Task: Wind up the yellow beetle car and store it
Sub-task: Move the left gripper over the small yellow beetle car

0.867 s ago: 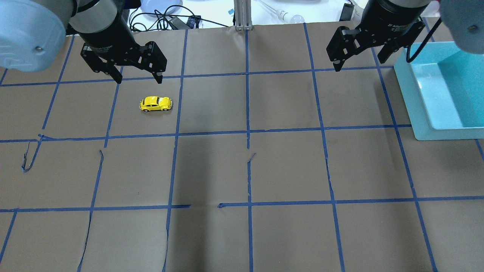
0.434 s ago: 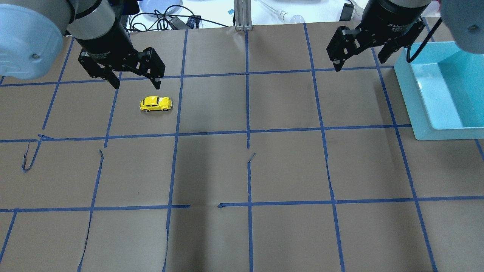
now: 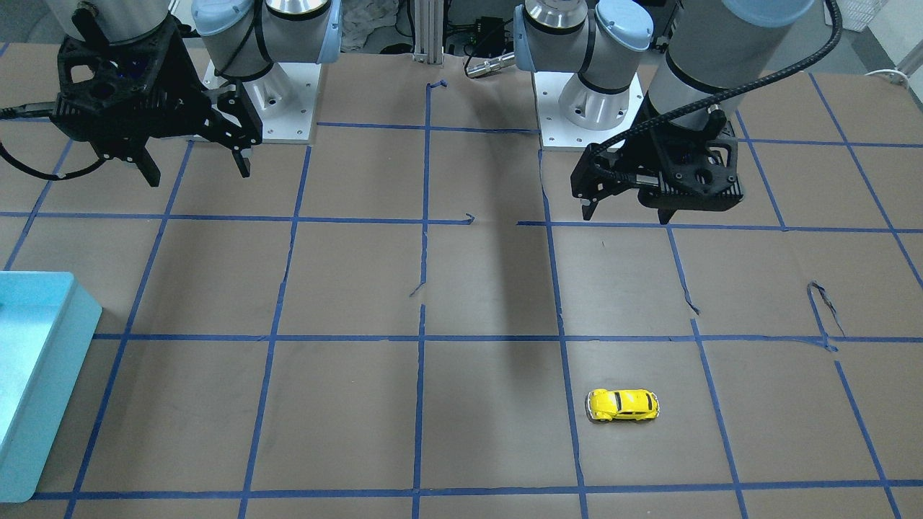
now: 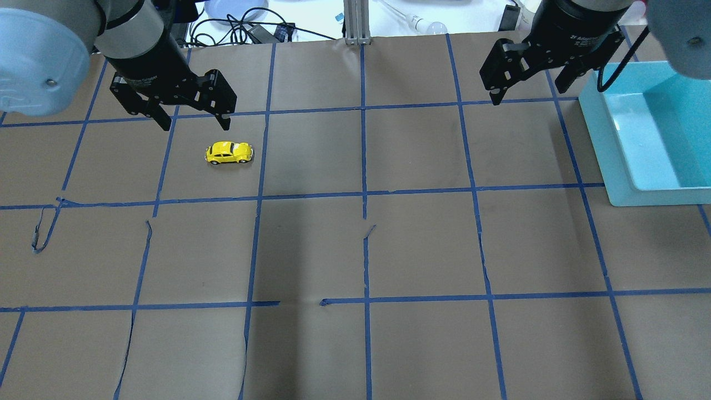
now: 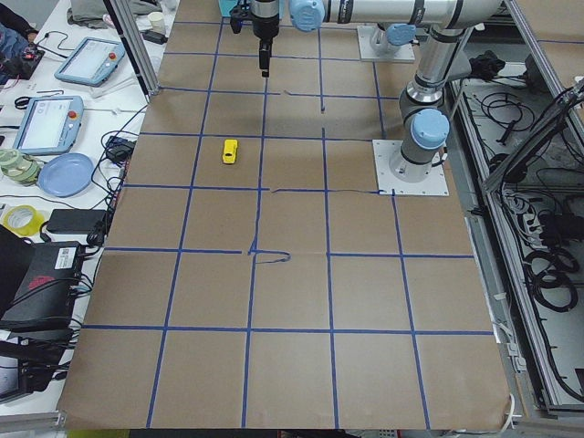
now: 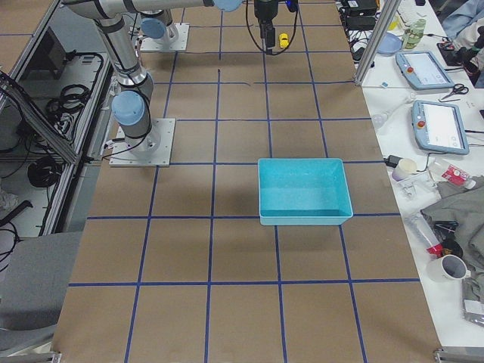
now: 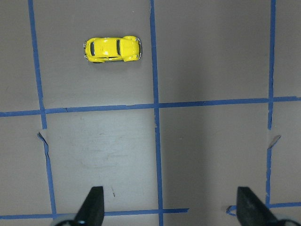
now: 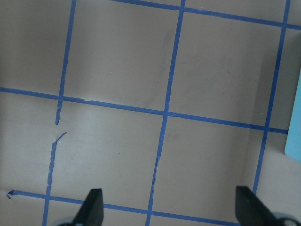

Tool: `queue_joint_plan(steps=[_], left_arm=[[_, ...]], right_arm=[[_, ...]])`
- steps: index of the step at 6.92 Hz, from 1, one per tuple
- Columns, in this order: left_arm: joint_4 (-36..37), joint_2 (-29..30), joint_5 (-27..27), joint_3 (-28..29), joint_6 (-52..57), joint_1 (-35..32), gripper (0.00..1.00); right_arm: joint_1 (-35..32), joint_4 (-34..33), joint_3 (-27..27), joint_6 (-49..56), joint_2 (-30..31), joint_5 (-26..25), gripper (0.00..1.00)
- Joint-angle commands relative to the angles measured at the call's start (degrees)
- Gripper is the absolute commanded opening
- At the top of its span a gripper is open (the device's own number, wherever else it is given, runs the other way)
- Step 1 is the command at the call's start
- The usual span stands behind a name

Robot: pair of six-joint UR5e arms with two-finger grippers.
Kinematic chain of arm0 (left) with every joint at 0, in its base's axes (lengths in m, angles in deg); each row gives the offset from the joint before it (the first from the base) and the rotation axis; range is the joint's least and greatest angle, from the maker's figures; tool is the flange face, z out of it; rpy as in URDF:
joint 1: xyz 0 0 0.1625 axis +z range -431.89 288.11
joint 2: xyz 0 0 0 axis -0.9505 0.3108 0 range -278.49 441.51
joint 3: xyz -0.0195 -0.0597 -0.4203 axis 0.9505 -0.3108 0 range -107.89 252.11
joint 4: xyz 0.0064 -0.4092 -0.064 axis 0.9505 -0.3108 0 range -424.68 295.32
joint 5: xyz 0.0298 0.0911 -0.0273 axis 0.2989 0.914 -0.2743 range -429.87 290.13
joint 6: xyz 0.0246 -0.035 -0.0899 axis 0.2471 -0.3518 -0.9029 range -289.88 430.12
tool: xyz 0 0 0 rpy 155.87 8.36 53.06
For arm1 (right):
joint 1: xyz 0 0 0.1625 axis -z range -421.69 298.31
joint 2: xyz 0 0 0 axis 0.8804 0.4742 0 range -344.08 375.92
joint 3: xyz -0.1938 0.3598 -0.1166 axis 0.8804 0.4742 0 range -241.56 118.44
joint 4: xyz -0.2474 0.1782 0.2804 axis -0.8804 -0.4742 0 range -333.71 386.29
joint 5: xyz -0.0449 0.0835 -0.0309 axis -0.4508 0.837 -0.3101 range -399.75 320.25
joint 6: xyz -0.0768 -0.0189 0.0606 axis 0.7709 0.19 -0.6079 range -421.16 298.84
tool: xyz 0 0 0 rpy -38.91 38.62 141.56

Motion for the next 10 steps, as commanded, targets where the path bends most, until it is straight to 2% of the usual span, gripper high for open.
queue_joint_plan(steps=[1,10], left_arm=[[-0.3,0.0,0.1,-0.1,0.0,0.1,1.00],[0.3,0.0,0.0,-1.1,-0.1,0.2,1.00]], right_arm=[[0.0,0.0,0.0,-0.1,-0.1,0.0,1.00],[0.0,0.0,0.0,0.0,-0.1,0.0,1.00]])
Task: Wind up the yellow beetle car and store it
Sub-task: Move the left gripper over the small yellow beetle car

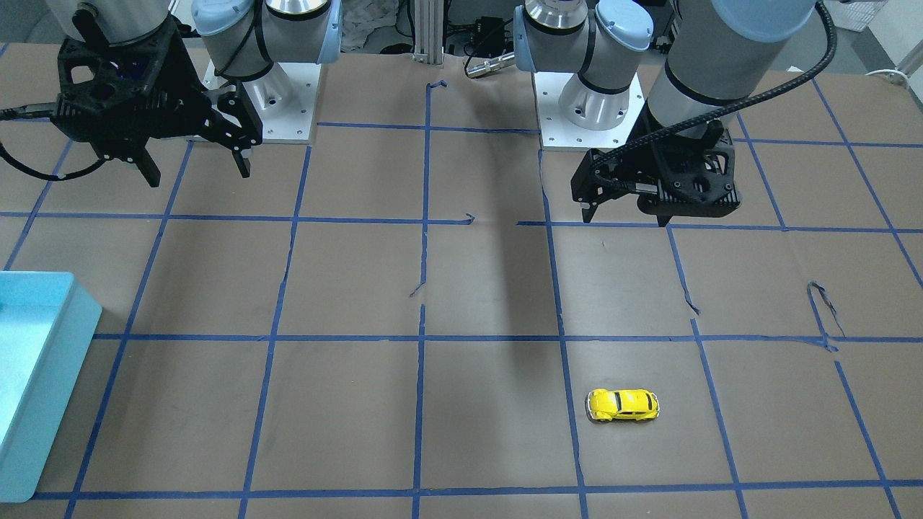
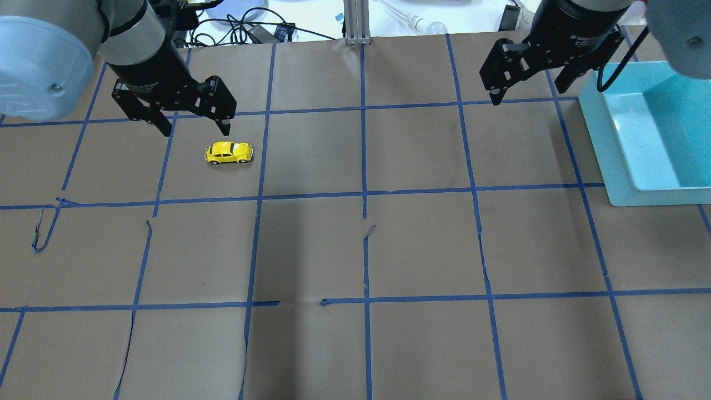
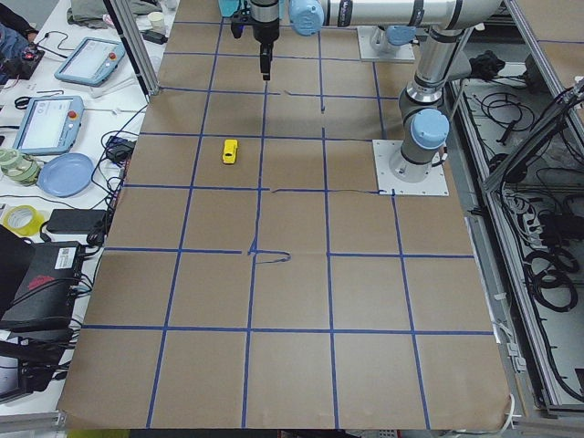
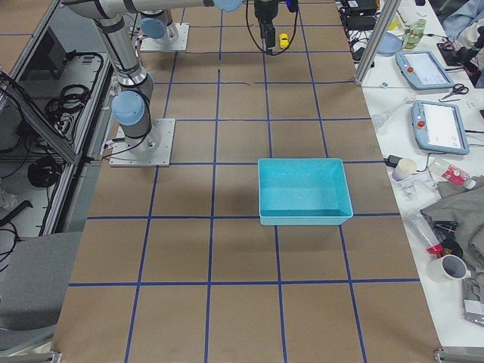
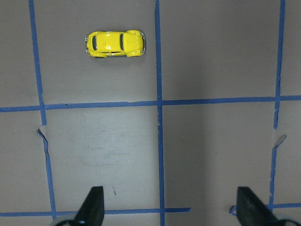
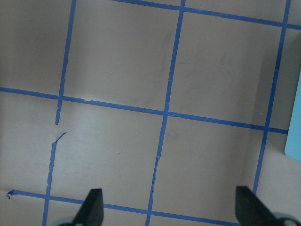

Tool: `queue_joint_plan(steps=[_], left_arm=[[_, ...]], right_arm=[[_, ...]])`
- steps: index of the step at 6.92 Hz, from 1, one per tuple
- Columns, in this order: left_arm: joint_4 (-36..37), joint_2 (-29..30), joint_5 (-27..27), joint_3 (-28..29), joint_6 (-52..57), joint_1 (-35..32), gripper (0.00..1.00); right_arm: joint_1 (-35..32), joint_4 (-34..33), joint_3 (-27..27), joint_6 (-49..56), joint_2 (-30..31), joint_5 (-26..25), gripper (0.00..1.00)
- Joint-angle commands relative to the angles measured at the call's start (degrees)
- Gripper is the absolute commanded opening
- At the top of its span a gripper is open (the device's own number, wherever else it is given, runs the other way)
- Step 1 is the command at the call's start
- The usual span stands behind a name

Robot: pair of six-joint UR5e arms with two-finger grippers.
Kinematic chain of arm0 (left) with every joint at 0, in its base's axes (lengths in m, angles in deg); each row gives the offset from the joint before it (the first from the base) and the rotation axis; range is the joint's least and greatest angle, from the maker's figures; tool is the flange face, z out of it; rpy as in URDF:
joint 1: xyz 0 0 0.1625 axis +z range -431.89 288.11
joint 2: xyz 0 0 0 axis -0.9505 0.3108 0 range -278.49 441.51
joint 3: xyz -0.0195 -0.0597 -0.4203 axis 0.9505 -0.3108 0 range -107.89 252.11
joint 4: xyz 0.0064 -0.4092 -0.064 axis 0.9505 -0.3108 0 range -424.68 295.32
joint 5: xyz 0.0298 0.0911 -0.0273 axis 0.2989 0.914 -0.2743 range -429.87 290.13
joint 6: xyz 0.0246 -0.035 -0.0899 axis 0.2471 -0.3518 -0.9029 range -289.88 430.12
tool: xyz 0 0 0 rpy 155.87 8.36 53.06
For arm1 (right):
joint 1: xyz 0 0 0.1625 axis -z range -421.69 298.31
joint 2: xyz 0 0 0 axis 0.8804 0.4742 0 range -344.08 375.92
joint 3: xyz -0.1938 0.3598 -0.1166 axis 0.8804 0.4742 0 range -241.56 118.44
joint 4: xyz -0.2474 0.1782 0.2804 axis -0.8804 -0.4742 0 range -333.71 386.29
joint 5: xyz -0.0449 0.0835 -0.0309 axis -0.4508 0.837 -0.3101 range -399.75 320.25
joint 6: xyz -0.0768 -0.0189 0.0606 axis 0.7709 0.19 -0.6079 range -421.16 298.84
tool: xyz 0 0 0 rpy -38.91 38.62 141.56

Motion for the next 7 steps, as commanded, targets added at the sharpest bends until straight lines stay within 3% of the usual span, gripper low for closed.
queue_joint_plan(steps=[1,3,5,7], left_arm=[[0.0,0.0,0.0,-0.1,0.0,0.0,1.00],[0.2,0.3,-0.1,-0.1,0.2,0.1,1.00],[7.3,1.8,0.1,-0.9,-2.6,3.3,1.00],[8.4,2.8,0.0,-2.9,-17.2,7.4,1.00]], right_arm=[[0.0,0.0,0.0,0.0,0.1,-0.1,1.00],[0.0,0.0,0.0,0.0,0.1,-0.1,1.00],[0.0,0.0,0.0,0.0,0.1,0.0,1.00],[0.0,0.0,0.0,0.0,0.1,0.0,1.00]])
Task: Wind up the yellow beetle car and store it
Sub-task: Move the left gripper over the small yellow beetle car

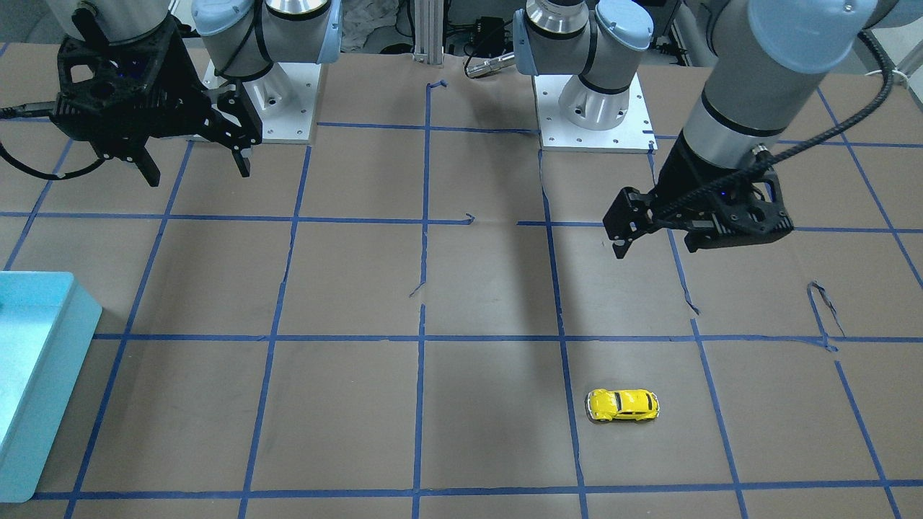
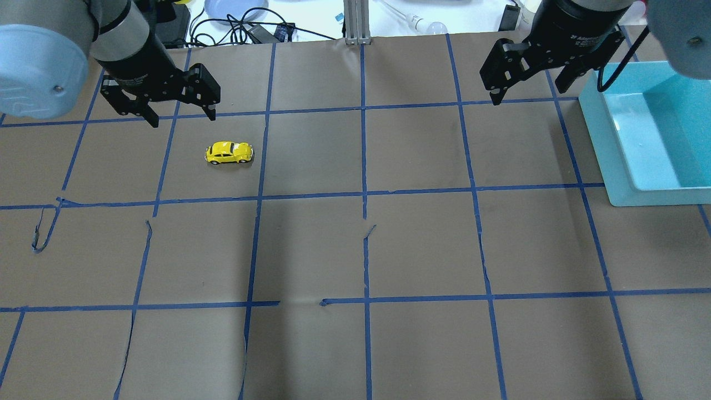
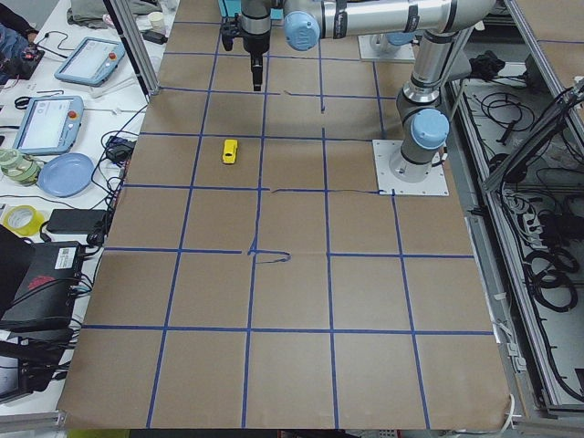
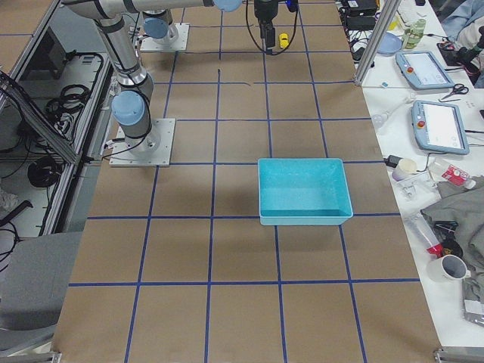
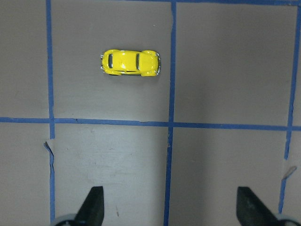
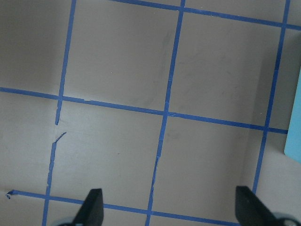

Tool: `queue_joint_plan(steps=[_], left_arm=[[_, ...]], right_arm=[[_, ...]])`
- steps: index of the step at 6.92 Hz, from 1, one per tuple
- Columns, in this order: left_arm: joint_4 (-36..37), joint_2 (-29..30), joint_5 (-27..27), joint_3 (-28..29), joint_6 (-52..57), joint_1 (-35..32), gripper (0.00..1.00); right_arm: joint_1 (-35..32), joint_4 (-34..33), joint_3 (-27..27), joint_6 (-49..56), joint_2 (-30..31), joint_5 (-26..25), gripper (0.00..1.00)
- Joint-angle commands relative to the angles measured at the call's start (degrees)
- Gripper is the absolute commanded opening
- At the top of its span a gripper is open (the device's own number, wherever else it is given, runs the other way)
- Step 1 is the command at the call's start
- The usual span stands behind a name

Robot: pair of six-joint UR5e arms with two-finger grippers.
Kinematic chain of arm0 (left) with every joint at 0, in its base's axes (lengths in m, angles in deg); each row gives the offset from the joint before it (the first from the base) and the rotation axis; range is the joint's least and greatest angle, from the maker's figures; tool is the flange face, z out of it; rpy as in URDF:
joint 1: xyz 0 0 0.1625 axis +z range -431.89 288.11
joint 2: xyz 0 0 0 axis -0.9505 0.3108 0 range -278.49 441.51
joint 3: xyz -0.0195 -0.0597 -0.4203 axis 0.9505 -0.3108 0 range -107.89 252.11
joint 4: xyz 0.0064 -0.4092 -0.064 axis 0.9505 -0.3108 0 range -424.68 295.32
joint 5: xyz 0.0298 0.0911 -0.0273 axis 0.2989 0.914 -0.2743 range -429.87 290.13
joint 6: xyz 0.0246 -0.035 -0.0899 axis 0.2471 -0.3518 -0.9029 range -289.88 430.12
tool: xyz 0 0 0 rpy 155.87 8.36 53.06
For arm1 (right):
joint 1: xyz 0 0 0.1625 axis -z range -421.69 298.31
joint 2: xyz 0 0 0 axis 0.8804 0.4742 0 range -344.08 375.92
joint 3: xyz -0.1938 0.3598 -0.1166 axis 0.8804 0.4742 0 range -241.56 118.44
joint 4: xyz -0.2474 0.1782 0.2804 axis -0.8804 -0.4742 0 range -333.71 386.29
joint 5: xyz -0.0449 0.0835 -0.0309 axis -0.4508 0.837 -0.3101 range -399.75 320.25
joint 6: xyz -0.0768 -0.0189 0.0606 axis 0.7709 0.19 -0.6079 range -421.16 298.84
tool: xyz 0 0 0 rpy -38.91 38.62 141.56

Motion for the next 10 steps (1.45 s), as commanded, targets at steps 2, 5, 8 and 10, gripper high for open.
queue_joint_plan(steps=[2,5,8,10], left_arm=[[12.8,4.4,-0.1,-6.2,-28.4,2.8,1.00],[21.6,10.3,-0.1,-7.4,-53.8,3.8,1.00],[29.0,17.2,-0.8,-7.5,-68.4,3.8,1.00],[29.6,20.7,-0.5,-5.7,-72.7,3.8,1.00]], right_arm=[[0.0,0.0,0.0,0.0,0.0,0.0,1.00],[0.0,0.0,0.0,0.0,0.0,0.0,1.00],[0.0,0.0,0.0,0.0,0.0,0.0,1.00],[0.0,0.0,0.0,0.0,0.0,0.0,1.00]])
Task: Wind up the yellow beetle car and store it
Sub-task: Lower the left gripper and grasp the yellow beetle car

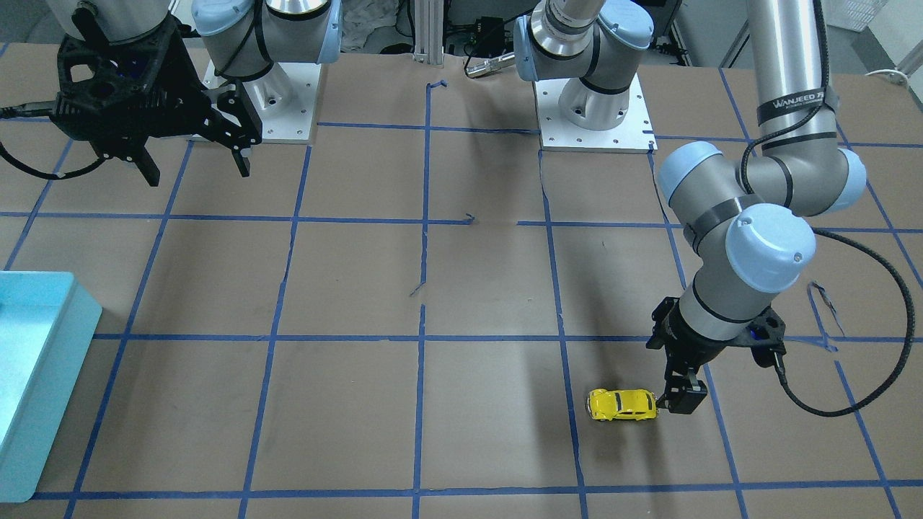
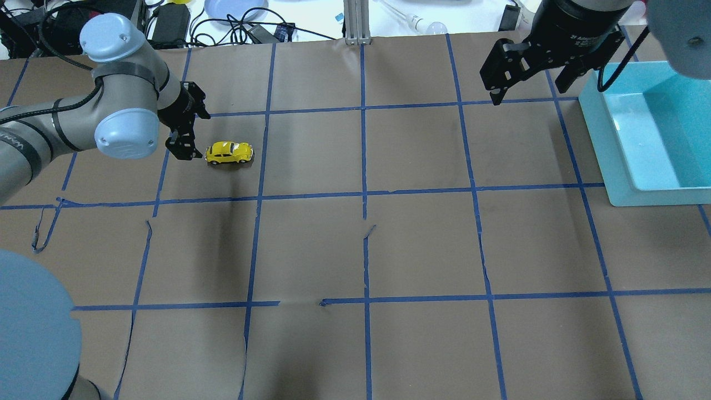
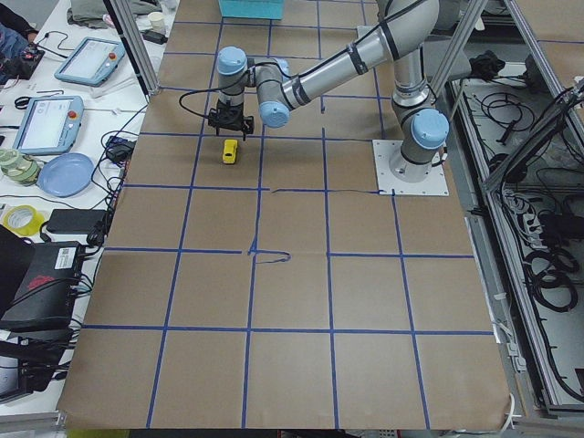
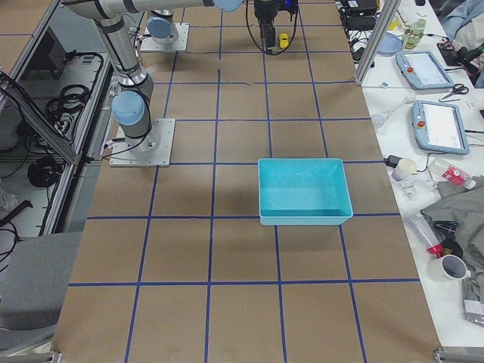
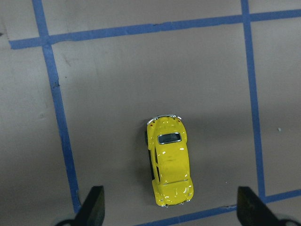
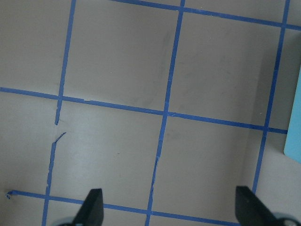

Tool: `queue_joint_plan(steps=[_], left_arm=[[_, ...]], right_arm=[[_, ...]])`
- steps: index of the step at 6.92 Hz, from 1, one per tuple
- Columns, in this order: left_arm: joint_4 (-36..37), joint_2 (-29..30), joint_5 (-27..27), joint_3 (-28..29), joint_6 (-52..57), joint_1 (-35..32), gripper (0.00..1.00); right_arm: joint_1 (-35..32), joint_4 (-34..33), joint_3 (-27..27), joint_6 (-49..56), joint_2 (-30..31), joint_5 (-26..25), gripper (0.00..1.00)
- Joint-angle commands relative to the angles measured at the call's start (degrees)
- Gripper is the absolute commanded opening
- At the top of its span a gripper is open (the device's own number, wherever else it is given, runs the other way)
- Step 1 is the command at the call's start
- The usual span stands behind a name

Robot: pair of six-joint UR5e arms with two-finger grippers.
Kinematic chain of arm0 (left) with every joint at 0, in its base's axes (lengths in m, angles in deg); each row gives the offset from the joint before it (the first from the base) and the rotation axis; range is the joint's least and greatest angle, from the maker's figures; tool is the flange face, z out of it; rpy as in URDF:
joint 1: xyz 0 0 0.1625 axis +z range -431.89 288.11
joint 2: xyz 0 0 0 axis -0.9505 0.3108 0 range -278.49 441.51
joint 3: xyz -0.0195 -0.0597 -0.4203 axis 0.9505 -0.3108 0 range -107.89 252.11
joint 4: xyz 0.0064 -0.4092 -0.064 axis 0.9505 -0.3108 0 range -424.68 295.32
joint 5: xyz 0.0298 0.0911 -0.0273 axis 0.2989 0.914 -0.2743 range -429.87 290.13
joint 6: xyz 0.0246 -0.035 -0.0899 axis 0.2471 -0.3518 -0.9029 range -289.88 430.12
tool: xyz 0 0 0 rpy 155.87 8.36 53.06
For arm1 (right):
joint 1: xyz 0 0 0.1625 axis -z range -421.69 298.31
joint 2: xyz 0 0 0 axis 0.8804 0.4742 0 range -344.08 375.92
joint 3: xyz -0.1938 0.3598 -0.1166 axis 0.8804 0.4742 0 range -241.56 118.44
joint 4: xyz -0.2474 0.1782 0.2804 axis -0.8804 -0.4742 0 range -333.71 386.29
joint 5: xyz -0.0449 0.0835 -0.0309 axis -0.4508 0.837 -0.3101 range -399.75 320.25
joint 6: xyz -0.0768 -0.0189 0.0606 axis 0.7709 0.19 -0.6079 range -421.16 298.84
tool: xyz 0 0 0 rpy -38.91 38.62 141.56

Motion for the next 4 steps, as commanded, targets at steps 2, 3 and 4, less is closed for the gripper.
queue_joint_plan(steps=[2,3,4], left_arm=[[0.4,5.5,-0.3,2.4,-3.7,-0.1,1.00],[0.4,6.8,-0.3,2.7,-3.4,-0.1,1.00],[0.7,7.5,-0.4,3.3,-3.5,-0.1,1.00]], right_arm=[[0.0,0.0,0.0,0.0,0.0,0.0,1.00],[0.0,0.1,0.0,0.0,0.0,0.0,1.00],[0.0,0.1,0.0,0.0,0.0,0.0,1.00]])
